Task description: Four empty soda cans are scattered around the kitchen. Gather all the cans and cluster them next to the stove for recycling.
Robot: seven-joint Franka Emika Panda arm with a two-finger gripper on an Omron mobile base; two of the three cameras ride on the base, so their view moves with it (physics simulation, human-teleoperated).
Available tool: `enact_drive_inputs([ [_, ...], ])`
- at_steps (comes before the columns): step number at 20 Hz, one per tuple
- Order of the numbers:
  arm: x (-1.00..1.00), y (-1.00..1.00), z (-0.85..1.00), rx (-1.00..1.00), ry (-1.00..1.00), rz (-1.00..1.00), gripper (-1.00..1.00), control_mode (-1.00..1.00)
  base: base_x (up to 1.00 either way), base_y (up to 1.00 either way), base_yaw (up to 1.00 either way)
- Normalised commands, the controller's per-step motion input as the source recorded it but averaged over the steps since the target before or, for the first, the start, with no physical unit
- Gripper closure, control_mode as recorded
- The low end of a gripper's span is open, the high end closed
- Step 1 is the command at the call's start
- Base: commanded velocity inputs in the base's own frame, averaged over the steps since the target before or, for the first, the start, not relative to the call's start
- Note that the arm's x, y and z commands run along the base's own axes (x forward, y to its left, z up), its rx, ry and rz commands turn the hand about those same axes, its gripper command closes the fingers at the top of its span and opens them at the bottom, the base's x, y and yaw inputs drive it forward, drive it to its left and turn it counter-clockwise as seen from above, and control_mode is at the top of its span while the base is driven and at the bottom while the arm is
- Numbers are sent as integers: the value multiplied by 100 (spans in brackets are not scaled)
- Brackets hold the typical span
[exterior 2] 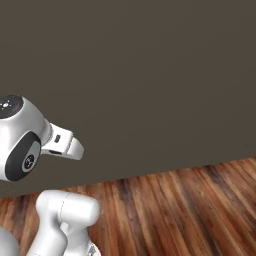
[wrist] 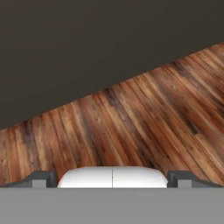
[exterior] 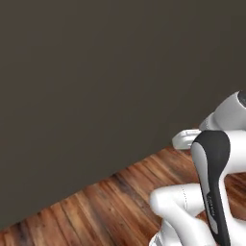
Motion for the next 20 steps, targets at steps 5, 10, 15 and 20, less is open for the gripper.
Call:
enact_drive_inputs([
  [5,0,0,0,0,0,0,-100,100,0,-15,-46],
  [10,0,0,0,0,0,0,-100,100,34,-19,-32],
  [15,0,0,0,0,0,0,-100,100,66,-24,-20],
  [20,0,0,0,0,0,0,-100,100,75,-25,-16],
])
